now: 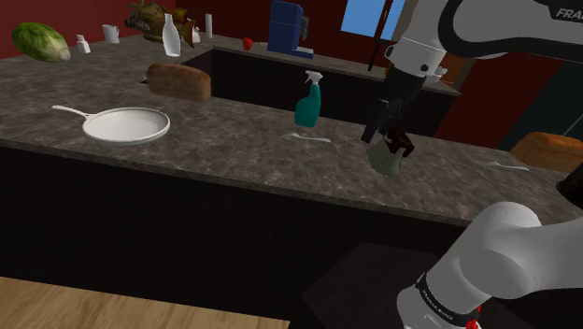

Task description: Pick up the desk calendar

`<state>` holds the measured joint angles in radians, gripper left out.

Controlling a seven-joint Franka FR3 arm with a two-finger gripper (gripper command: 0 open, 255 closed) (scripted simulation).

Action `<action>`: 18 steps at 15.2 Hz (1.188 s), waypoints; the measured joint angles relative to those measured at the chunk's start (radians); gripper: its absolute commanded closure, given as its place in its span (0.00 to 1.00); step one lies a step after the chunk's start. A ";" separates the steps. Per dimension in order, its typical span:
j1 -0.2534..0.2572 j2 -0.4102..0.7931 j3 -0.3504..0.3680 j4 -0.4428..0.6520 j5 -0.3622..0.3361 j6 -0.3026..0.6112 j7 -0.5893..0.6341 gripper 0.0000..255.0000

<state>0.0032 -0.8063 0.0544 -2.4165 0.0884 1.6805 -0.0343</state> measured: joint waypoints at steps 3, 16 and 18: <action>-0.026 0.021 -0.021 0.004 -0.008 0.013 0.011 0.00; -0.264 0.178 -0.212 0.028 -0.062 0.098 0.156 0.00; -0.299 0.200 -0.244 0.040 -0.069 0.100 0.178 0.00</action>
<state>-0.2962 -0.6061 -0.1892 -2.3760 0.0196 1.7805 0.1435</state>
